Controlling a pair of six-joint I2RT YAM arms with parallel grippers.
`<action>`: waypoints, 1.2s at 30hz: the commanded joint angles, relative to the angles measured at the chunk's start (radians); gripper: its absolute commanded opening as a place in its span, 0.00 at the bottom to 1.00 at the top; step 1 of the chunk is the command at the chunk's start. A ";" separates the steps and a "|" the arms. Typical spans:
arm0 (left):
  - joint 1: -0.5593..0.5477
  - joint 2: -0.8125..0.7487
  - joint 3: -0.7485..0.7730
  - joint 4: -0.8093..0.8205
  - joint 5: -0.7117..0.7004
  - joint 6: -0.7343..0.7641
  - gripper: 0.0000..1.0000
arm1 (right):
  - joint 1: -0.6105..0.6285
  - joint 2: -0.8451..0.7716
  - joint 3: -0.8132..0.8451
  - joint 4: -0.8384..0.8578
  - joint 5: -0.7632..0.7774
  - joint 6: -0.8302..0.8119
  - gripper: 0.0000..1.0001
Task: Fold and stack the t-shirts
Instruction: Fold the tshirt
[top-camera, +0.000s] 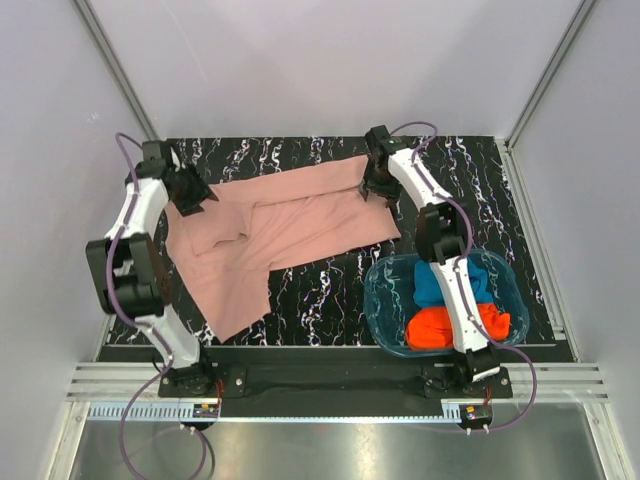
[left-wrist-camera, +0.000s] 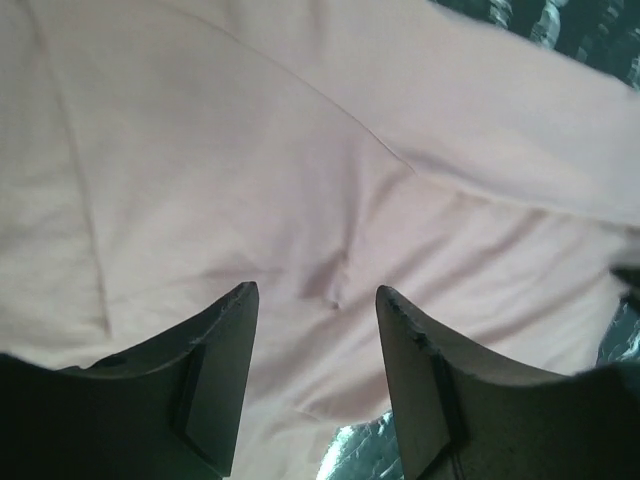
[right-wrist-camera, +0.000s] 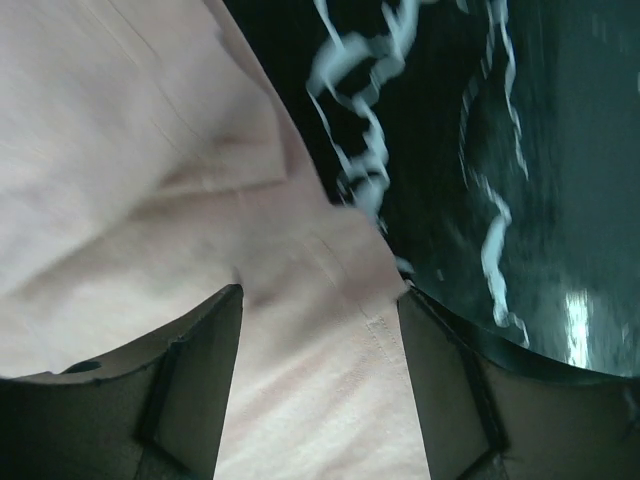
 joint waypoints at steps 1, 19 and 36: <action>-0.033 -0.098 -0.152 0.058 0.023 -0.025 0.55 | 0.007 0.109 0.140 0.052 0.070 -0.060 0.71; -0.189 -0.545 -0.443 -0.109 -0.069 -0.029 0.51 | -0.049 -0.373 -0.262 -0.025 0.000 -0.041 0.78; -0.387 -0.885 -0.650 -0.332 -0.276 -0.168 0.44 | -0.182 -0.587 -0.864 0.412 -0.241 0.095 0.50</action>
